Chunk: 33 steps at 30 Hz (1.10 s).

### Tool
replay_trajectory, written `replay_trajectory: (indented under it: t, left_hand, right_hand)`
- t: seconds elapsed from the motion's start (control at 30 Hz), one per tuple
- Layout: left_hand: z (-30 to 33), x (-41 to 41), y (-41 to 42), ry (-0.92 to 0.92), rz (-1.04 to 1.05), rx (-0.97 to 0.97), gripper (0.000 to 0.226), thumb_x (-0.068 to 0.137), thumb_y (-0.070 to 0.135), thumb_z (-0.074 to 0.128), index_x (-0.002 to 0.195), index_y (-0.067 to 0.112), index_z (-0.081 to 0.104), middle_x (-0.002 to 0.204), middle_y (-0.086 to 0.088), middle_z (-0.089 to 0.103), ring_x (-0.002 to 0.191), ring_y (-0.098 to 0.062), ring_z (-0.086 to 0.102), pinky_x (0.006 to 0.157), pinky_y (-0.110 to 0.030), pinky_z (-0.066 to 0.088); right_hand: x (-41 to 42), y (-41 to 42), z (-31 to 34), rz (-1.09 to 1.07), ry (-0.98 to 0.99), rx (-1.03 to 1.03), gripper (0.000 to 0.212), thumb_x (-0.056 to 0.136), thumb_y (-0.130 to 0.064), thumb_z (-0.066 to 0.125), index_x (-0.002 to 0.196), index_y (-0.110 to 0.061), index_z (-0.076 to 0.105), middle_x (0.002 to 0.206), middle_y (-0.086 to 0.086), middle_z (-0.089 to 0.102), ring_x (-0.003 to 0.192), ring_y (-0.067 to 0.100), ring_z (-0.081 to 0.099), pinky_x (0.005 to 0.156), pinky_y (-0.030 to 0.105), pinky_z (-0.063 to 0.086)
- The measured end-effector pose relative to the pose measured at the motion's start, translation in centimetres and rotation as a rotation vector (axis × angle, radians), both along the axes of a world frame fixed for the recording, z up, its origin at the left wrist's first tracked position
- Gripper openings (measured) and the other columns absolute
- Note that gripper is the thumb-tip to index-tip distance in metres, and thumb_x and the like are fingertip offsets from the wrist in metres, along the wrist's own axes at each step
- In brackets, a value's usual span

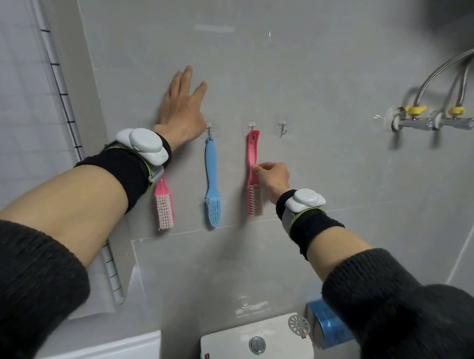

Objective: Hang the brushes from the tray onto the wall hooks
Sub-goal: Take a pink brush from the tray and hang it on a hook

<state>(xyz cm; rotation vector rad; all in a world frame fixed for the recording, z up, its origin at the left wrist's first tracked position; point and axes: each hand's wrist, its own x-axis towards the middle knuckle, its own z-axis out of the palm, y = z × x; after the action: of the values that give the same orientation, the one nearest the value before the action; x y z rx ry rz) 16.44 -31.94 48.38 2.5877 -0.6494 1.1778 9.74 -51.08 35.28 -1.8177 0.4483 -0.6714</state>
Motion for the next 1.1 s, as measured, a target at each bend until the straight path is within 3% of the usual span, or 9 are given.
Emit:
replay_trajectory:
  t: [0.2,0.27,0.43,0.53,0.63,0.8,0.9,1.0,1.1]
  left_hand:
    - [0.6,-1.4,0.7,0.083,-0.028,0.026,0.069,0.085,0.01,0.05,0.15,0.022,0.032,0.166,-0.01,-0.001,0.154,-0.031,0.002,0.121,-0.046,0.019]
    - [0.5,-2.2,1.1,0.1,-0.04,0.027,0.068,0.086,0.011,0.051,0.15,0.021,0.032,0.166,-0.011,-0.001,0.153,-0.031,0.002,0.121,-0.047,0.019]
    - [-0.6,-5.4,2.5,0.123,-0.077,0.041,0.066,0.087,0.013,0.052,0.15,0.021,0.034,0.166,-0.009,0.002,0.153,-0.03,0.006,0.118,-0.049,0.025]
    - [-1.7,-7.7,3.8,0.117,-0.115,0.048,0.058,0.089,0.015,0.053,0.145,0.02,0.041,0.165,-0.008,0.013,0.15,-0.031,0.018,0.115,-0.048,0.033]
    - [-3.7,-9.9,5.2,0.133,-0.147,0.055,0.048,0.09,0.018,0.053,0.138,0.018,0.05,0.157,-0.006,0.029,0.142,-0.03,0.031,0.109,-0.049,0.041]
    - [-9.3,-13.8,8.5,0.262,-0.171,0.073,0.034,0.092,0.017,0.052,0.124,0.017,0.063,0.142,-0.005,0.047,0.131,-0.026,0.046,0.105,-0.046,0.044]
    - [-12.8,-15.7,11.0,0.367,-0.166,0.103,0.029,0.091,0.015,0.053,0.114,0.015,0.071,0.127,-0.008,0.061,0.115,-0.028,0.059,0.099,-0.04,0.049]
    - [-17.0,-17.2,14.1,0.477,-0.151,0.104,0.026,0.09,0.015,0.055,0.106,0.015,0.075,0.113,-0.007,0.071,0.1,-0.028,0.066,0.092,-0.036,0.052]
    - [-21.7,-18.2,17.4,0.611,-0.127,0.078,0.024,0.089,0.012,0.056,0.103,0.013,0.076,0.107,-0.009,0.074,0.091,-0.029,0.068,0.089,-0.032,0.053]
  right_hand:
    - [-0.8,0.0,-0.1,-0.015,0.009,-0.005,0.008,0.076,-0.026,0.063,0.076,-0.028,0.071,0.101,-0.002,0.073,0.104,0.028,0.066,0.101,0.044,0.05]
    - [-1.4,0.1,-0.2,-0.026,0.013,-0.002,0.02,0.077,-0.025,0.061,0.091,-0.026,0.075,0.106,0.0,0.073,0.106,0.028,0.065,0.102,0.044,0.05]
    - [-3.5,1.5,-1.3,-0.075,0.026,-0.083,0.027,0.079,-0.023,0.058,0.099,-0.024,0.075,0.106,-0.001,0.074,0.105,0.027,0.063,0.097,0.036,0.041]
    - [-5.1,2.8,-2.1,-0.058,0.023,-0.077,0.023,0.08,-0.028,0.058,0.094,-0.02,0.075,0.094,0.003,0.076,0.095,0.029,0.067,0.092,0.037,0.05]
    - [-6.8,4.8,-3.6,-0.021,0.003,-0.075,0.023,0.085,-0.025,0.053,0.069,-0.016,0.067,0.077,0.007,0.067,0.075,0.031,0.06,0.076,0.038,0.053]
    - [-9.2,8.8,-7.9,0.073,0.061,-0.044,0.02,0.085,-0.016,0.059,0.083,-0.007,0.076,0.089,0.014,0.075,0.087,0.033,0.068,0.086,0.04,0.058]
    - [-10.6,11.2,-10.6,0.171,0.158,-0.049,0.018,0.083,-0.013,0.059,0.077,-0.004,0.072,0.075,0.007,0.064,0.073,0.02,0.057,0.073,0.033,0.053]
    - [-11.6,13.7,-13.5,0.279,0.265,-0.073,0.022,0.083,-0.01,0.06,0.09,0.006,0.073,0.075,0.007,0.059,0.073,0.019,0.054,0.065,0.032,0.049]
    - [-12.6,16.9,-16.2,0.423,0.392,-0.131,0.011,0.084,-0.008,0.061,0.083,-0.003,0.071,0.077,0.01,0.054,0.072,0.02,0.049,0.052,0.027,0.038]
